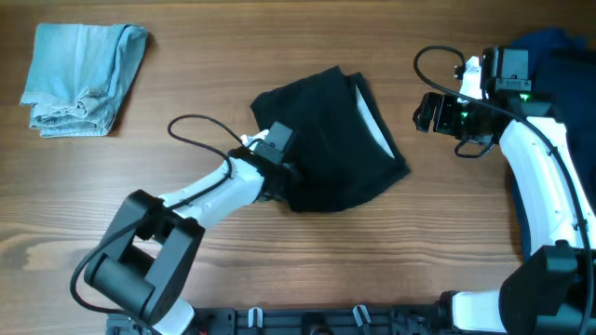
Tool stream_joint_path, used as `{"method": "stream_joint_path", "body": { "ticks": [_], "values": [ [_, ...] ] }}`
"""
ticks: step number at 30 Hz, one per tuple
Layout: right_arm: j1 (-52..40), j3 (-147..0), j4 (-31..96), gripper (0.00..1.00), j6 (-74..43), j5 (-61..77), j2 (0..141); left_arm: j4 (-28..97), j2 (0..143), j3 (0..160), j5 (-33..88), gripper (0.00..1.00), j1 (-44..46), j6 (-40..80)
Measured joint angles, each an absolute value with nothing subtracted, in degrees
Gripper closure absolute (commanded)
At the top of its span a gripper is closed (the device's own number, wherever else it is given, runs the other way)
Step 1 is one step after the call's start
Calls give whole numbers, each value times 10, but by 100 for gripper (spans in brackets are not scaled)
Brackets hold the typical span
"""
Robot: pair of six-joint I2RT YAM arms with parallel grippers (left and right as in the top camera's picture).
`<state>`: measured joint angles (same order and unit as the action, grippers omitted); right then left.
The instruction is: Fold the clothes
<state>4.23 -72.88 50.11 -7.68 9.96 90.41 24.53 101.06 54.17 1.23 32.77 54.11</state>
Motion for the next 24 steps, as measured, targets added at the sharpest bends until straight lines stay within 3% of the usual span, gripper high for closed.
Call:
{"method": "stream_joint_path", "body": {
  "ticks": [5, 6, 8, 9, 10, 14, 18, 24],
  "values": [
    [42, -729, 501, 0, -77, 100, 904, 242, 1011, 542, 15, 96, 229, 447],
    [42, -729, 501, 0, -77, 100, 904, 238, 1011, 542, 15, 92, 209, 431],
    [42, -729, 501, 0, -77, 100, 904, 208, 1011, 542, 11, 62, 151, 386],
    [42, -729, 501, 0, -77, 100, 904, 189, 1012, 542, 8, 36, 135, 369],
    [42, -729, 501, 0, -77, 100, 904, 148, 1014, 544, 4, 27, 106, 351],
    [42, -729, 501, 0, -77, 99, 904, 103, 1015, 576, -2, 15, 47, 297],
    [42, -728, 501, 0, -77, 99, 904, 265, 1011, 698, -3, 1, 17, 267],
    [42, -728, 501, 0, -77, 98, 904, 463, 954, 765, 65, 0, 54, 282]
  ]
}}
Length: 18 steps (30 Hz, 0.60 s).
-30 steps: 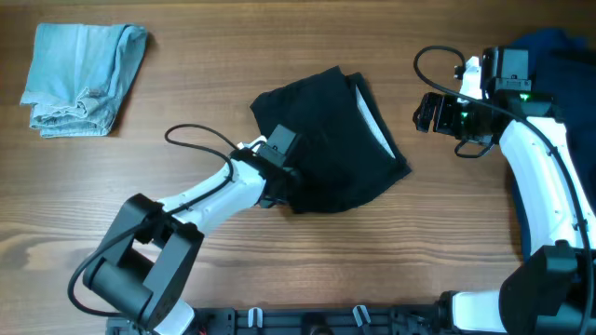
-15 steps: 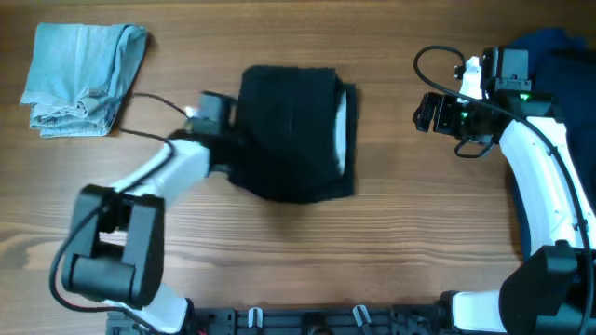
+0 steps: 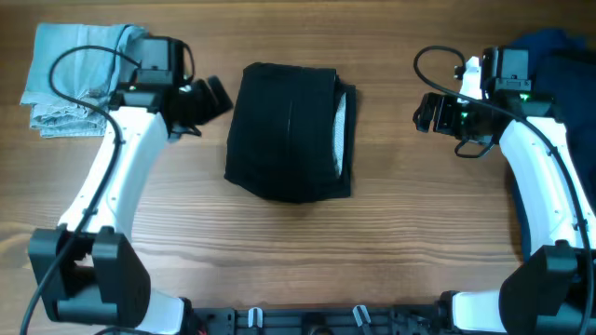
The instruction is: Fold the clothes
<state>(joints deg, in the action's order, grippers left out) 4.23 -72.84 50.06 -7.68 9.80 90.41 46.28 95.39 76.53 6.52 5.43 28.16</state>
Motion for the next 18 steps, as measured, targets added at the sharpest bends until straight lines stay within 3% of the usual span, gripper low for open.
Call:
{"method": "stream_joint_path", "body": {
  "ticks": [3, 6, 8, 11, 18],
  "values": [
    [42, -728, 501, 0, -77, 98, 904, 479, 952, 765, 99, 0, 94, 284],
    [42, -728, 501, 0, -77, 98, 904, 467, 952, 765, 121, 8, 118, 287],
    [42, -728, 501, 0, -77, 98, 904, 477, 952, 765, 134, 3, 129, 299],
    [42, -728, 501, 0, -77, 98, 904, 535, 952, 761, 117, 0, 172, 412],
    [42, -728, 501, 0, -77, 98, 904, 484, 954, 697, 67, 0, 292, 625]
  ]
}}
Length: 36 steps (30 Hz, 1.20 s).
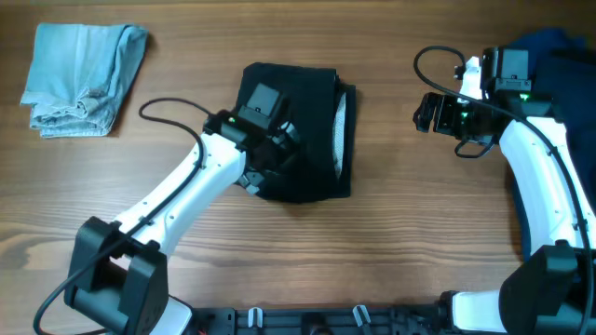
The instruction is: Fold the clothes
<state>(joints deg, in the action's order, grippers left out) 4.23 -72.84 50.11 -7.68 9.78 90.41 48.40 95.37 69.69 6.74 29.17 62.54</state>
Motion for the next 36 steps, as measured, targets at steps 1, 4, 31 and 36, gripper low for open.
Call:
{"method": "stream_joint_path", "body": {
  "ticks": [1, 4, 31, 36],
  "values": [
    [42, -728, 501, 0, -77, 98, 904, 479, 954, 690, 62, 0, 293, 639],
    [42, -728, 501, 0, -77, 98, 904, 475, 954, 677, 40, 0, 293, 674],
    [42, -728, 501, 0, -77, 98, 904, 432, 1044, 660, -10, 0, 298, 728],
    [42, -728, 501, 0, -77, 98, 904, 433, 1044, 651, -15, 0, 298, 728]
  ]
}}
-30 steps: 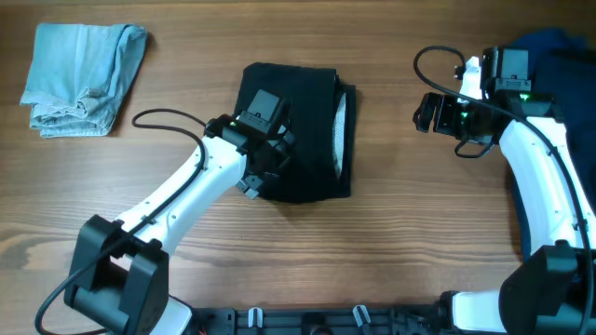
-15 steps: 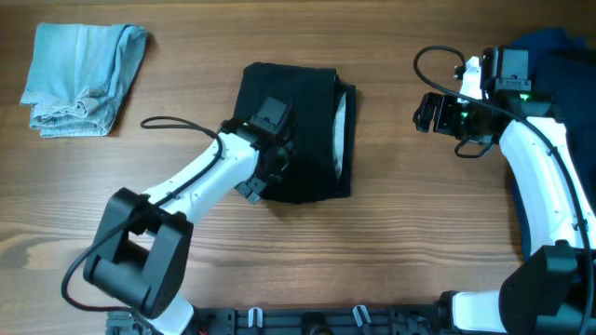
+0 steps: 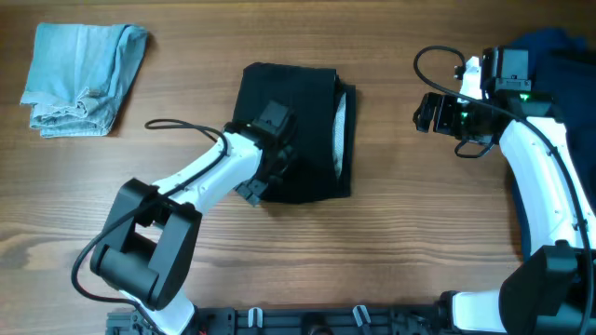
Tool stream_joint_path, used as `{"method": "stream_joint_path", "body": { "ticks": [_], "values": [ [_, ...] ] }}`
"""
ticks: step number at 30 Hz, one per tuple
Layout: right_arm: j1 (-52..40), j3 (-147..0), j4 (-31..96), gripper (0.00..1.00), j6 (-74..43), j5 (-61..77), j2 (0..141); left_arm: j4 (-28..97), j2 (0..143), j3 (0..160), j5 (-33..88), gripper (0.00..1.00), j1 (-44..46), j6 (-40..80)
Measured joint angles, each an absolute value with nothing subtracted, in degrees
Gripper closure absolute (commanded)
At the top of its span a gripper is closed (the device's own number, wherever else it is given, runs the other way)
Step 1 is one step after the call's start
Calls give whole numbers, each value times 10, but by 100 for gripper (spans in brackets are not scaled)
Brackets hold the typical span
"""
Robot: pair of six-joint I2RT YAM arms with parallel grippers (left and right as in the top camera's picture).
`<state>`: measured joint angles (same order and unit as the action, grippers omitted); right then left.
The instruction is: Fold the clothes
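A black garment lies folded into a rough rectangle at the middle of the table, with a pale lining showing at its right edge. My left gripper is down on the garment's lower left part. Its dark fingers blend into the black cloth, so its state is not readable. My right gripper hovers to the right of the garment, apart from it, pointing left with nothing between its fingers.
A folded light blue garment lies at the far left corner. A dark blue heap of clothes sits at the far right, behind the right arm. The left arm's cable loops over the wood left of the black garment.
My left gripper has shifted from the middle of the black garment toward its lower left edge. The garment's outline and the right arm are unchanged.
At first the black garment lay skewed, with my left gripper at its lower left. Then it lay squared up and the left arm was off by the light blue garment. After that the left gripper was back over the black garment, and now sits at its lower left.
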<state>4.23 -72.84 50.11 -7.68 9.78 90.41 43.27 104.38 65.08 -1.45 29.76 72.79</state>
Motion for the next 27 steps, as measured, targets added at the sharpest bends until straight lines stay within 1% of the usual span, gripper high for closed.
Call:
{"method": "stream_joint_path", "body": {
  "ticks": [13, 19, 20, 21, 22, 23, 24, 25, 26, 27],
  "values": [
    [42, -728, 501, 0, -77, 98, 904, 448, 1044, 643, -17, 0, 298, 728],
    [42, -728, 501, 0, -77, 98, 904, 449, 1072, 643, -36, 1, 298, 728],
    [42, -728, 501, 0, -77, 98, 904, 449, 1072, 644, -39, 5, 299, 728],
    [42, -728, 501, 0, -77, 98, 904, 449, 1072, 644, -41, 16, 300, 728],
    [42, -728, 501, 0, -77, 98, 904, 447, 1073, 644, -43, 29, 300, 728],
    [42, -728, 501, 0, -77, 98, 904, 442, 1073, 644, -45, 50, 301, 728],
    [42, -728, 501, 0, -77, 98, 904, 436, 1075, 645, -46, 60, 301, 729],
    [42, -728, 501, 0, -77, 98, 904, 435, 1075, 646, -47, 68, 301, 732],
    [42, -728, 501, 0, -77, 98, 904, 434, 1076, 646, -48, 74, 301, 734],
    [42, -728, 501, 0, -77, 98, 904, 434, 1076, 647, -49, 76, 301, 732]
  ]
}}
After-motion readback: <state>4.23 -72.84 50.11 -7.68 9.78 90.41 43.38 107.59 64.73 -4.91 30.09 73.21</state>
